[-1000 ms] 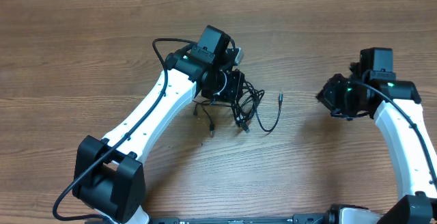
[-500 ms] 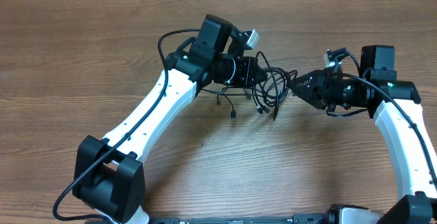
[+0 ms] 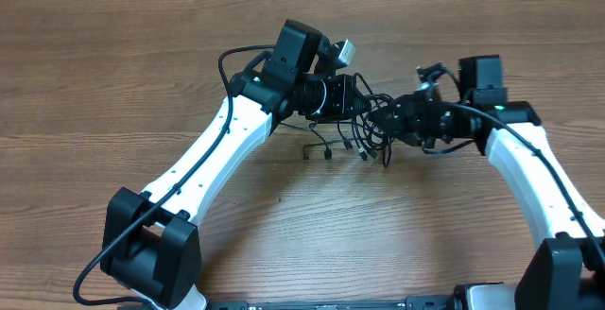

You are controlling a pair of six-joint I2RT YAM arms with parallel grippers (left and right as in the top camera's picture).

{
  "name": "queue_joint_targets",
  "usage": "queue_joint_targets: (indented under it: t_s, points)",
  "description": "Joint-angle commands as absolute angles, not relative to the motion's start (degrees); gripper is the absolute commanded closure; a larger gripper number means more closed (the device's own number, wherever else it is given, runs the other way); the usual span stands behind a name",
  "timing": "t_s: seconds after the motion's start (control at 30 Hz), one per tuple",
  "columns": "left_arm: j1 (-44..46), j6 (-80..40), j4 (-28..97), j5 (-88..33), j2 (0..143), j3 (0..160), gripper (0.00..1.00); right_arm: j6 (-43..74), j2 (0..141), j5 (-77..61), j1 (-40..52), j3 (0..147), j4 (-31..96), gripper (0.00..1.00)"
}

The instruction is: Untangle cables

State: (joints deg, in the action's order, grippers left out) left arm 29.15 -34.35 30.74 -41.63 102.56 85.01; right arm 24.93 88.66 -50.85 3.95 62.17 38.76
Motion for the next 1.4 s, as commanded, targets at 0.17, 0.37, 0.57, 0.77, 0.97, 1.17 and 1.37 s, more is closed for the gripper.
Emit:
queue_joint_targets:
  t_s: [0.17,0.37,0.57,0.77,0.97,1.17,1.37]
  points:
    - [28.88,-38.92,28.38,-48.23,101.56,86.11,0.96,30.3,90.59,-44.71,6.48,61.84,31.55,0.71]
    - [28.77,-40.16,26.52,-50.35,101.56,86.11,0.96,30.24,90.45,-42.65,5.93,61.87,31.05,0.96]
    - [27.75,-34.28,32.49,-41.6,101.58,86.08,0.96,30.0,86.28,-56.6,-1.67,61.91,28.34,0.96]
    - [27.11,-25.06,39.79,-32.88,101.58,86.08,0.96,34.57,82.17,-84.68,-16.23,61.89,21.15,0.96]
    - [26.98,-22.9,43.22,-25.93,101.58,86.08,0.96,36.34,82.19,-89.82,-27.73,61.89,20.23,0.96]
    - [26.92,-18.96,44.91,-26.7,101.58,86.08,0.96,35.79,82.19,-80.84,-34.3,61.89,23.35,0.96]
    - [26.59,-13.13,39.46,-39.31,101.56,86.11,0.96,27.2,82.19,-70.32,-31.18,61.89,34.57,0.93]
